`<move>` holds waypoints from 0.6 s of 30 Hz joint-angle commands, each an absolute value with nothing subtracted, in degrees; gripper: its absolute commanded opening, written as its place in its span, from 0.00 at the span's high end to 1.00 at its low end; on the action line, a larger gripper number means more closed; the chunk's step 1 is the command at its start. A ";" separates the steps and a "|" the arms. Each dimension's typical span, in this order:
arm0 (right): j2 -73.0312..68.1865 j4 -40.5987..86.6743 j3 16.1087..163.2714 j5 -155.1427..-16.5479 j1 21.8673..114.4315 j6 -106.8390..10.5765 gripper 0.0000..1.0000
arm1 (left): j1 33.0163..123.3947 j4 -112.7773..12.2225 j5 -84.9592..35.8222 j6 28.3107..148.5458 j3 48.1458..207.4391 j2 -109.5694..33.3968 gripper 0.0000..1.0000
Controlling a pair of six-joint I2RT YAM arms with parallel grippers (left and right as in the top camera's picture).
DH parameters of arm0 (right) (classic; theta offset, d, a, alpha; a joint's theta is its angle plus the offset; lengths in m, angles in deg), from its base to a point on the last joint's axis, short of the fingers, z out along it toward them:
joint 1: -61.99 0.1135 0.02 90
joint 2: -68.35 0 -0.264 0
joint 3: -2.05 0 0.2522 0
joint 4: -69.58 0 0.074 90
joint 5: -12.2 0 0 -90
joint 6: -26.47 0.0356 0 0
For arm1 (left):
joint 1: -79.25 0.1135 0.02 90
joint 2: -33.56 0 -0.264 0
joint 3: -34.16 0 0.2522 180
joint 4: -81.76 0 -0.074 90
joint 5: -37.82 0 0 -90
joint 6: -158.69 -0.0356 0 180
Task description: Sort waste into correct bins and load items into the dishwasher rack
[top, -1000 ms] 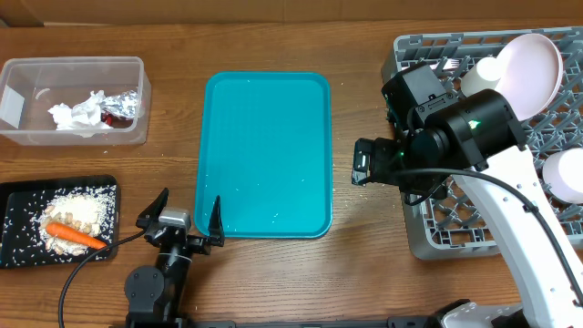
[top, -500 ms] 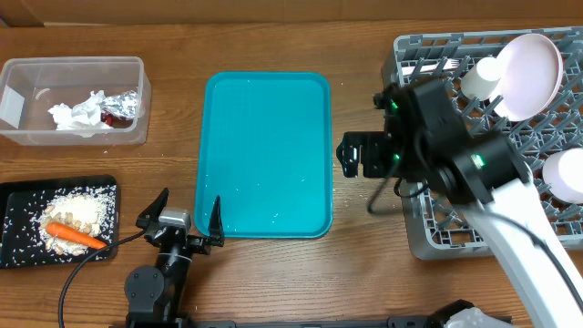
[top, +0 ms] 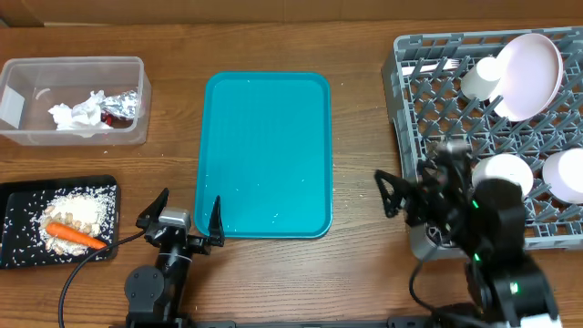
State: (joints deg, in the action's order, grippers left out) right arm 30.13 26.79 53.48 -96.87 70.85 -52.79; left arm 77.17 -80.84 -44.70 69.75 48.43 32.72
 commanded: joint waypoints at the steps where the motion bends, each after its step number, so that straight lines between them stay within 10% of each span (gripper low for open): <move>1: 37.91 31.20 46.01 -101.07 66.26 -55.48 0.00 | 77.82 -80.74 -45.11 68.66 48.19 33.31 0.00; 18: 61.80 61.45 19.87 -95.25 62.52 -55.43 0.00 | 77.82 -80.74 -45.11 68.66 48.19 33.31 0.00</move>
State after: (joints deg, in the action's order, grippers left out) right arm 59.20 60.51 21.55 -98.77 63.11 -54.95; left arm 77.17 -80.87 -44.70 69.75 48.43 32.72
